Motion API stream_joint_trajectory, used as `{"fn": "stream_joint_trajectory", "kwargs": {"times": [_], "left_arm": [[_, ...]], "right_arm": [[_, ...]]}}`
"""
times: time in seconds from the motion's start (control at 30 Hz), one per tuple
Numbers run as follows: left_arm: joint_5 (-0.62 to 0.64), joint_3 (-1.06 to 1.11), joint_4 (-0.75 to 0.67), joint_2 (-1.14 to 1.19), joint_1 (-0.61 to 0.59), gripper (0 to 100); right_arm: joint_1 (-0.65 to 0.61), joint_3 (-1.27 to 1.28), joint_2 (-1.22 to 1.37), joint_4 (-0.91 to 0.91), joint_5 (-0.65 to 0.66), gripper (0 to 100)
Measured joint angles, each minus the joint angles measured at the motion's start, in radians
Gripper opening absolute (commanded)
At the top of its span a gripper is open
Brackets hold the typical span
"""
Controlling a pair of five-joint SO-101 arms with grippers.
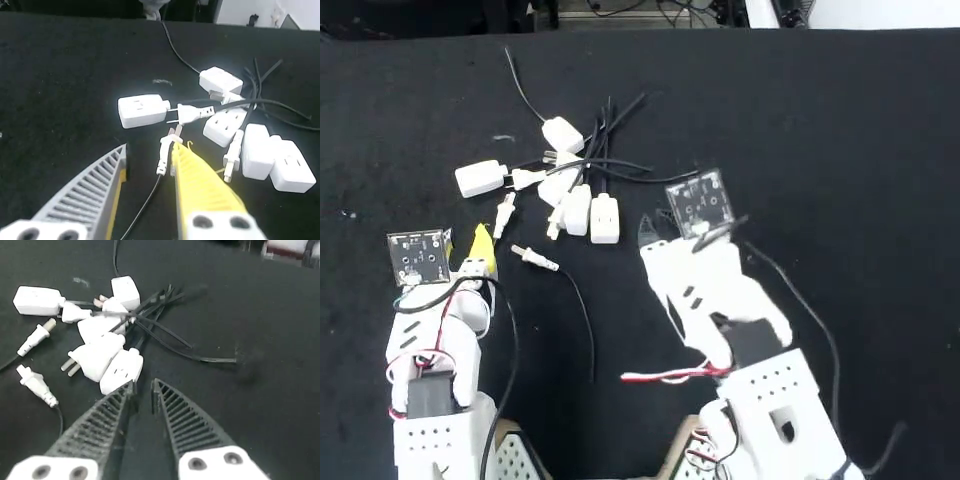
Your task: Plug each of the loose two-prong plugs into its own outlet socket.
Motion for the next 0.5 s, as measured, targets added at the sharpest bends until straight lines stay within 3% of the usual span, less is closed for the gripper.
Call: {"fn": "stream_joint_trajectory", "kwargs": {"times": [0.2, 0.5], "left_arm": [[0.0, -0.051, 0.003, 0.08, 0.0, 16], [0.0, -0.414, 0.003, 0.631, 0.0, 16]], "right_arm": [[0.02, -0.135, 0.192, 0.084, -0.023, 5.0], [0.295, -0.18, 0.41, -0.044, -0.106, 5.0]]}}
